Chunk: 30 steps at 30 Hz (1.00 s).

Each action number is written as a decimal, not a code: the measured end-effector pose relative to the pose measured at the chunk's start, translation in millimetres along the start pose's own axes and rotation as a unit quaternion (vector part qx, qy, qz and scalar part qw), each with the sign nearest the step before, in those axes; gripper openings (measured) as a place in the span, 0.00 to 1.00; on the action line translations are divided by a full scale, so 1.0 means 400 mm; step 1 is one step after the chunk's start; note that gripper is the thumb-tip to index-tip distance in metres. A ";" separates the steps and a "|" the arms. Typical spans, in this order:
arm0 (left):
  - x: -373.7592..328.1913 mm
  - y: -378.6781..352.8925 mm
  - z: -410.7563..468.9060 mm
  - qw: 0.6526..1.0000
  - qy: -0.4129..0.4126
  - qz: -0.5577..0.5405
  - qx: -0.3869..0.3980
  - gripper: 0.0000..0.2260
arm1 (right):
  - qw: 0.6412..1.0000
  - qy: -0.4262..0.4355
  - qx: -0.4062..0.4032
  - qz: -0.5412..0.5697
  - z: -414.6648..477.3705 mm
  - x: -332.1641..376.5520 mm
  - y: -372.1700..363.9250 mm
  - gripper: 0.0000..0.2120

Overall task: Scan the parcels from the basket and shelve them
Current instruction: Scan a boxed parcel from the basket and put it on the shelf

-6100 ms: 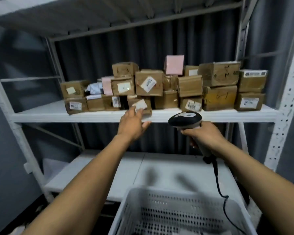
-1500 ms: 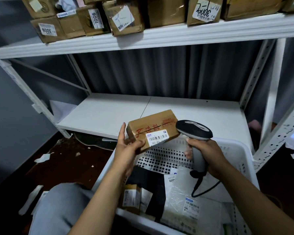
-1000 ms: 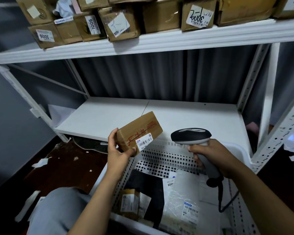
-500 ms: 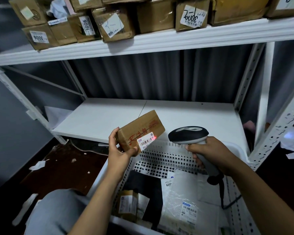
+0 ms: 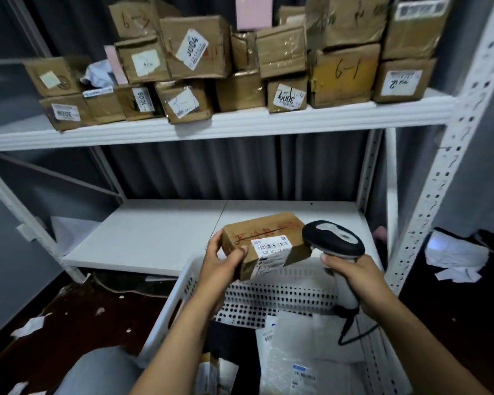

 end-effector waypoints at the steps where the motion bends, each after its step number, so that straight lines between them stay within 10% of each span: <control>1: -0.019 -0.024 0.001 1.000 -0.007 -0.012 0.015 0.27 | 1.000 0.011 -0.008 0.011 -0.008 0.021 0.010 0.11; 14: -0.301 -0.189 -0.014 0.957 -0.065 0.138 0.245 0.26 | 0.982 0.074 -0.107 0.140 -0.039 0.310 0.103 0.14; 20: -0.483 -0.187 -0.027 0.929 -0.168 0.258 0.204 0.47 | 0.977 0.134 -0.121 0.113 -0.047 0.491 0.107 0.13; 30: -0.825 -0.174 -0.088 0.907 -0.352 0.228 0.035 0.27 | 0.965 0.213 -0.136 0.074 -0.080 0.779 0.104 0.10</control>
Point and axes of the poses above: each hand's wrist, its own z-axis towards the middle knuckle, its own y-axis out of the back of the hand, x = y × z, the point moved 8 cm from there along z, towards the middle knuckle, and after that the axes turned 9 degrees about x, right-handed, at the moved point
